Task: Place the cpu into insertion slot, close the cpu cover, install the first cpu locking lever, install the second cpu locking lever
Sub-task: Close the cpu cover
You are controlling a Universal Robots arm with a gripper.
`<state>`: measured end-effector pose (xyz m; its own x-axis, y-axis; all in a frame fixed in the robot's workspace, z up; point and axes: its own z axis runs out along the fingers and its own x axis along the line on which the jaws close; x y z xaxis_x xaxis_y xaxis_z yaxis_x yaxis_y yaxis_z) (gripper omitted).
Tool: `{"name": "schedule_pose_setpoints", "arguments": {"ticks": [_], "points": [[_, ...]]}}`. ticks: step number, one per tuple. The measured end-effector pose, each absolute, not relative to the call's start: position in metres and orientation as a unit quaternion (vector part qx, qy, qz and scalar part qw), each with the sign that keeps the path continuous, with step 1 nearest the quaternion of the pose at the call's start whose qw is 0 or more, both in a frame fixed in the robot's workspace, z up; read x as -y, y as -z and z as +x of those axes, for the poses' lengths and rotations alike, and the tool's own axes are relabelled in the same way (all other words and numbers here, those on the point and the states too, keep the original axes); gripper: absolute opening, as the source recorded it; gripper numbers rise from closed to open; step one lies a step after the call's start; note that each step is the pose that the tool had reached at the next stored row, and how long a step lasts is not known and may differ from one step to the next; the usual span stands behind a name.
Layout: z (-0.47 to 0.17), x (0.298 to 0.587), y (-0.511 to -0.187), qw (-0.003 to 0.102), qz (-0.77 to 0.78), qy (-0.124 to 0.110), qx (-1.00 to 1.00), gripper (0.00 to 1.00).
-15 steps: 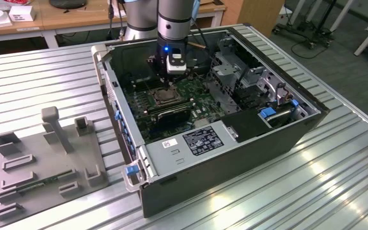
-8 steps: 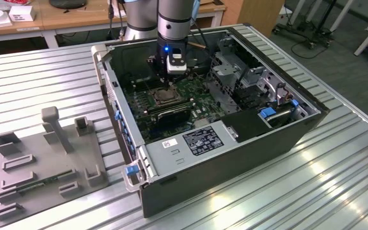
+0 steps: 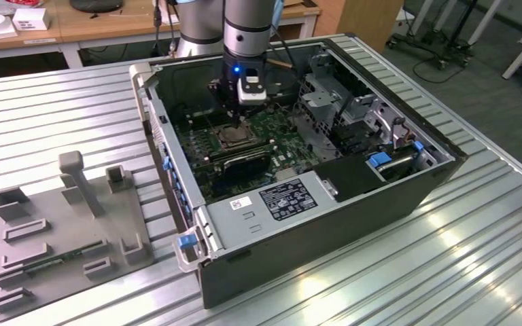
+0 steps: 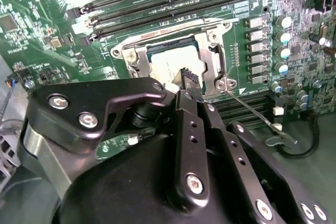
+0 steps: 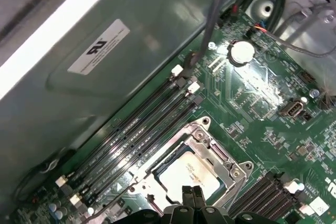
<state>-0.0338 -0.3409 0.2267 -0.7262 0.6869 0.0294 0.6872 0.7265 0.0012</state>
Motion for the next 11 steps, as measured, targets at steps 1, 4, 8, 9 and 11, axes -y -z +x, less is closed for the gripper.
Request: {"name": "schedule_pose_setpoints", "arguments": {"ticks": [1,4,8,9,11], "points": [[-0.0338,0.3408,-0.2267,0.013,-0.363,0.006,0.932,0.11],[-0.0338,0.3408,-0.2267,0.014,-0.340,0.006,0.940,0.11],[-0.0338,0.3409,-0.2267,0.014,-0.305,0.005,0.952,0.11],[-0.0338,0.3409,-0.2267,0.014,-0.297,0.005,0.955,0.11],[-0.0338,0.3408,-0.2266,0.014,-0.280,0.005,0.960,0.11]]}}
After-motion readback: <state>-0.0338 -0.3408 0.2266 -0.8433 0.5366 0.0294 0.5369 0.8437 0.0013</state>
